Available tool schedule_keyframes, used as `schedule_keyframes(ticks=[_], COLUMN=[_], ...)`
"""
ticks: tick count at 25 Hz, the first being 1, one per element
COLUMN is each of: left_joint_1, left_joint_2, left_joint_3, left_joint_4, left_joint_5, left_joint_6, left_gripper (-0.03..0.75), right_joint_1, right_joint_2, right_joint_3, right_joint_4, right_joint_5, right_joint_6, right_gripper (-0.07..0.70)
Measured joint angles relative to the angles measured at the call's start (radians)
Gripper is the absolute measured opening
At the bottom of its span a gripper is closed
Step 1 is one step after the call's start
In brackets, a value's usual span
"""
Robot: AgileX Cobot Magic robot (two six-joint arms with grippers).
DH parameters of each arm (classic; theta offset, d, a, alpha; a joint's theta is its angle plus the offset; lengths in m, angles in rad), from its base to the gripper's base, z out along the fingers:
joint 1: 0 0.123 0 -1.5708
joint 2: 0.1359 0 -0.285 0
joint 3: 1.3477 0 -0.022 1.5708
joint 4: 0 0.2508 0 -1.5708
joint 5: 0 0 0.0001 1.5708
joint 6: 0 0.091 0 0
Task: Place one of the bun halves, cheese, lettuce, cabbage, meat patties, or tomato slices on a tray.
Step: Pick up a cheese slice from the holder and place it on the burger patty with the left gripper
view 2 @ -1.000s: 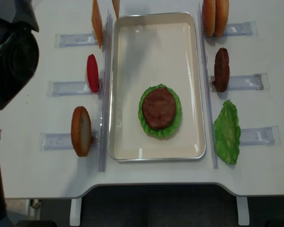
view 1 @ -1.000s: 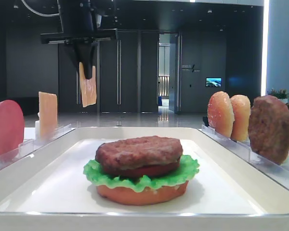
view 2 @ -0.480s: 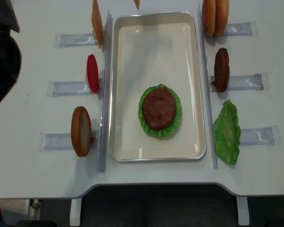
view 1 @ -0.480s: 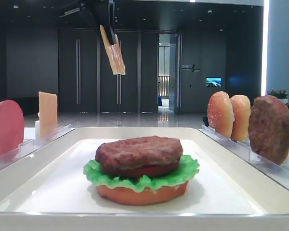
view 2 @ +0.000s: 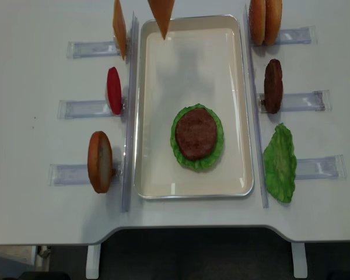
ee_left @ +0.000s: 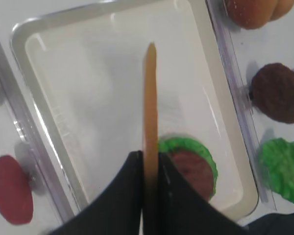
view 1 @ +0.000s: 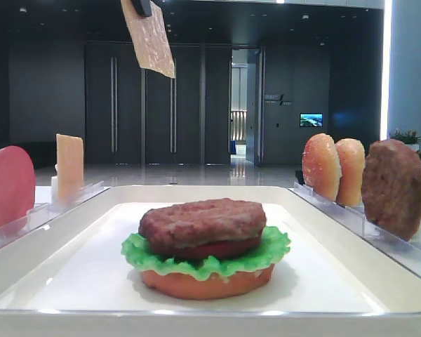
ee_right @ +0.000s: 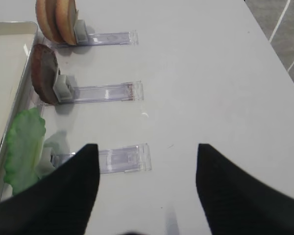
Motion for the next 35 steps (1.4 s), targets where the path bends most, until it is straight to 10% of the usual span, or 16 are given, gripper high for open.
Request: schedule_keyframes(ticks=[24, 35], left_joint_1=[-0.037, -0.037], left_joint_2=[-0.395, -0.395], left_joint_3=[0.648, 0.942], left_joint_4=[-0.396, -0.709], left_joint_5=[-0.264, -0.553], left_joint_6=[0.265, 0.570], left_gripper=[0.037, 0.037], right_joint_1=[0.000, 0.000], right_joint_2=[0.000, 0.000], right_joint_3=[0.000, 0.000], right_joint_4=[0.000, 0.000], right_joint_5=[0.000, 0.000], right_joint_6=[0.000, 0.000], right_gripper=[0.416, 0.416])
